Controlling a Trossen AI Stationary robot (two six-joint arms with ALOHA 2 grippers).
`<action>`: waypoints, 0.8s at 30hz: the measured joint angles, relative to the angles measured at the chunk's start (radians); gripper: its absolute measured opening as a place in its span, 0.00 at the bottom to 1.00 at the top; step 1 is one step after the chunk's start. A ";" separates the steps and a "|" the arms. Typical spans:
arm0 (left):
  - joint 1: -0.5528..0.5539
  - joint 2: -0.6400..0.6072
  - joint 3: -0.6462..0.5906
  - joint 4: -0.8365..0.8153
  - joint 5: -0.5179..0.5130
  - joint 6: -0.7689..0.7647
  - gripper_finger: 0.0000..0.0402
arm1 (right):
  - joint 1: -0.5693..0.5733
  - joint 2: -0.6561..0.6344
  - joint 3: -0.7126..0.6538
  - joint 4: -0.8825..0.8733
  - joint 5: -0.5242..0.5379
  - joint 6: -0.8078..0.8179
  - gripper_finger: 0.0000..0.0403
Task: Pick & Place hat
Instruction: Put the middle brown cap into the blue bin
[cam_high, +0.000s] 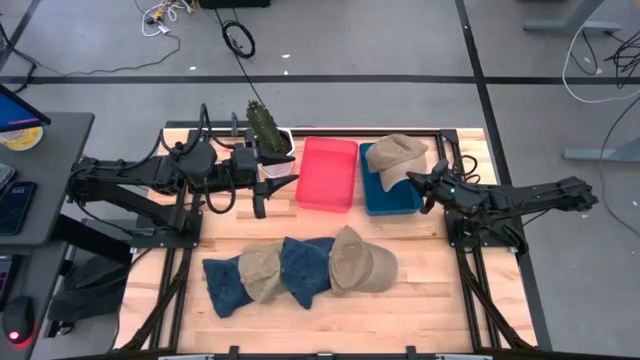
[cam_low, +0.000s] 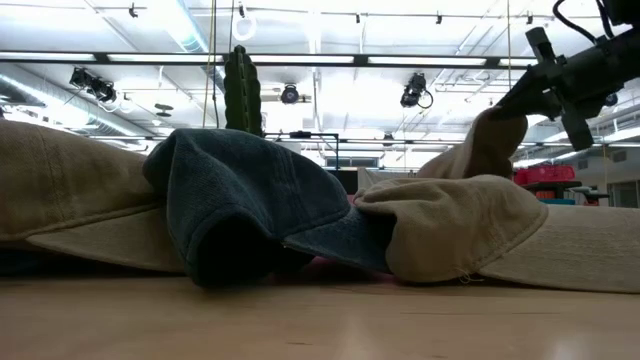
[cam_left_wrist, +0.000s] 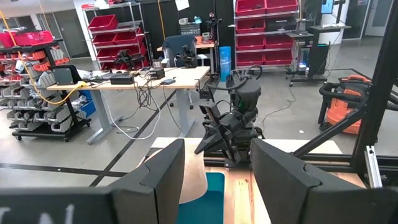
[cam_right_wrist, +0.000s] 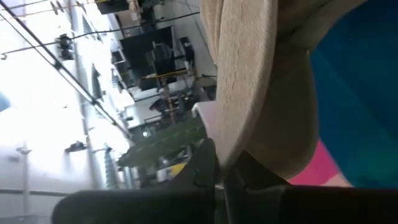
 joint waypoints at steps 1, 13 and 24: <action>0.000 0.000 0.000 0.000 0.000 0.000 0.47 | 0.001 0.009 0.000 0.021 0.001 0.000 0.01; 0.000 0.000 0.000 0.000 0.000 -0.027 0.47 | 0.001 0.206 0.000 0.112 -0.002 0.026 0.01; -0.001 0.000 0.000 0.001 0.000 -0.055 0.47 | 0.002 0.324 -0.115 0.485 0.022 0.026 0.01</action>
